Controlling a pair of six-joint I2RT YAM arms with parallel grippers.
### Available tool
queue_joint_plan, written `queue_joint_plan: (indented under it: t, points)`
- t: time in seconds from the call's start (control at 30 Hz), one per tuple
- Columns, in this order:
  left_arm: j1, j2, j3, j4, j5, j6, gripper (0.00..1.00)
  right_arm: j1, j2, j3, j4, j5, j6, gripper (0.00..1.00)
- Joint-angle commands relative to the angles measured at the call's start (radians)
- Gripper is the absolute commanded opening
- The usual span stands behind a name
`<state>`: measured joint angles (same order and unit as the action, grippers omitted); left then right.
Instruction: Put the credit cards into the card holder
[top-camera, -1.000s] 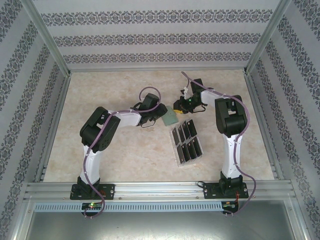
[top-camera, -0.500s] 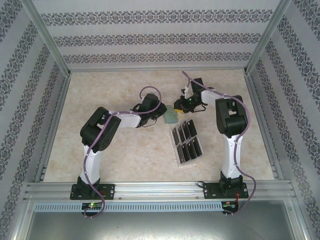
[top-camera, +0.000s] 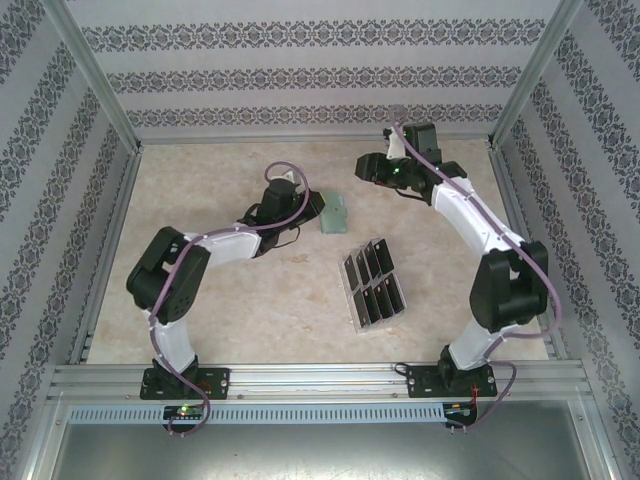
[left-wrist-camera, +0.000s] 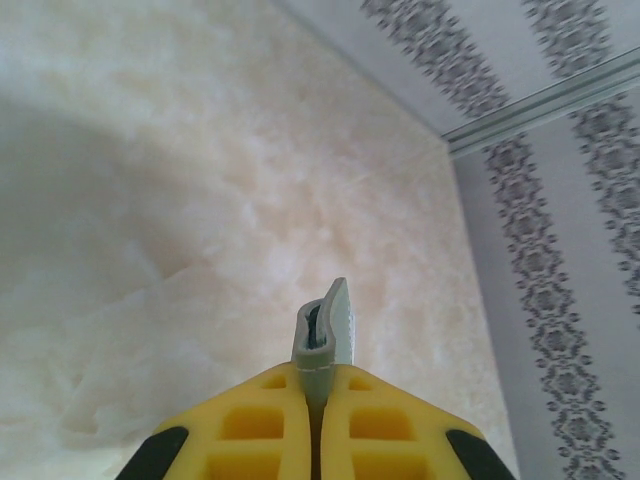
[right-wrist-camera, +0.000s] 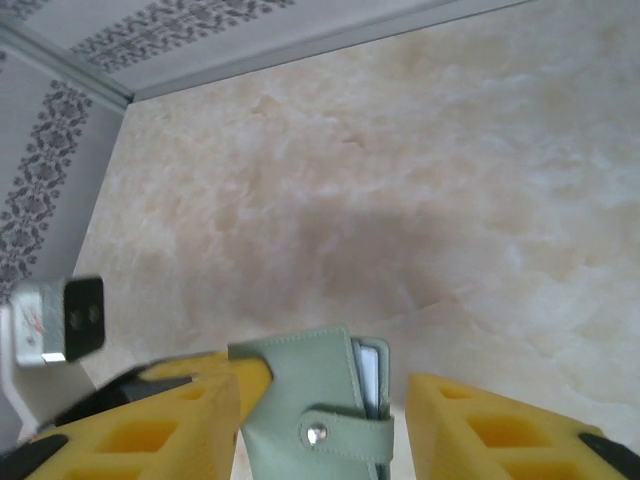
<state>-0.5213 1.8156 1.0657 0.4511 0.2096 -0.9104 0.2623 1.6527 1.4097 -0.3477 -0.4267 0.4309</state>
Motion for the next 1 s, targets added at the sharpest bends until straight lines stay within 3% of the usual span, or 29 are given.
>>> queue_joint_plan:
  t: [0.0,0.2,0.33,0.67,0.97]
  points:
    - [0.01,-0.103,-0.029,0.022,0.016,0.081,0.0,0.097,-0.076,-0.075,-0.044,0.148,-0.018,0.51]
    - [0.01,-0.277,-0.112,-0.084,0.014,0.086,0.0,0.291,-0.192,-0.197,-0.057,0.394,0.012,0.57]
    - [0.01,-0.404,-0.213,-0.114,-0.01,0.068,0.0,0.399,-0.239,-0.248,-0.055,0.491,0.053,0.57]
    - [0.01,-0.63,-0.382,-0.214,-0.08,0.034,0.0,0.541,-0.245,-0.243,-0.042,0.535,0.135,0.57]
    - [0.01,-0.685,-0.401,-0.231,-0.089,0.029,0.0,0.626,-0.134,-0.132,-0.048,0.545,0.132,0.56]
